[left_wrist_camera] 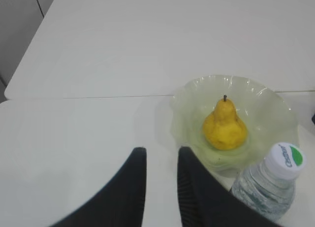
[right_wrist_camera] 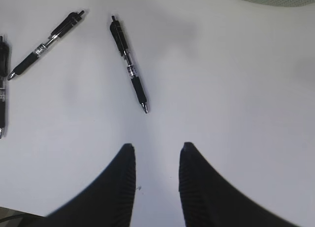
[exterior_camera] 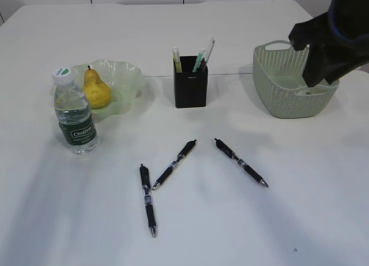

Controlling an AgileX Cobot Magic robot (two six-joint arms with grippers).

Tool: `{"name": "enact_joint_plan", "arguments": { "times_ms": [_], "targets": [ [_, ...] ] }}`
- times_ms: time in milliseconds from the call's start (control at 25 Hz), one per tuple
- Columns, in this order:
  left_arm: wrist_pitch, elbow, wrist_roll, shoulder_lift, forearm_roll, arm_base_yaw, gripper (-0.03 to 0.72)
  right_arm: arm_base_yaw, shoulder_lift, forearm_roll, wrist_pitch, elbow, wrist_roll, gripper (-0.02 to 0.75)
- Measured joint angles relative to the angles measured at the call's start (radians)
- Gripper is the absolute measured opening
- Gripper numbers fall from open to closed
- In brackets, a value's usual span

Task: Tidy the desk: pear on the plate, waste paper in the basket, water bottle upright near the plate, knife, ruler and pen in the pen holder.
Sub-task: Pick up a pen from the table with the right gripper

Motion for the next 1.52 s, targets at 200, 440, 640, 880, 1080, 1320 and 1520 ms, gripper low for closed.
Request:
{"name": "enact_joint_plan", "arguments": {
  "times_ms": [200,440,640,880,1080,1320,1520],
  "targets": [
    [-0.037,0.169,0.000,-0.138,-0.015,0.000,0.152,0.000,0.017,0.000,0.000,0.000,0.000,0.260],
    [-0.012,0.287,0.000,-0.316,-0.018,0.000,0.152,0.000,0.020,0.000,0.000,0.000,-0.002,0.260],
    [0.113,0.291,0.000,-0.390,-0.004,0.000,0.152,0.000,0.020,0.000,0.000,0.000,-0.002,0.260],
    [0.305,0.291,0.000,-0.405,-0.028,0.000,0.152,0.000,0.020,0.000,0.000,0.000,-0.002,0.260],
    [0.350,0.291,0.000,-0.406,-0.050,0.000,0.153,0.000,0.020,0.000,0.000,0.000,-0.002,0.260],
    [0.394,0.291,0.000,-0.406,-0.052,0.000,0.164,0.000,0.045,0.000,0.000,0.000,-0.002,0.278],
    [0.472,0.287,0.000,-0.406,-0.052,0.000,0.219,0.000,0.063,0.000,0.000,0.000,-0.007,0.371]
  ]
}}
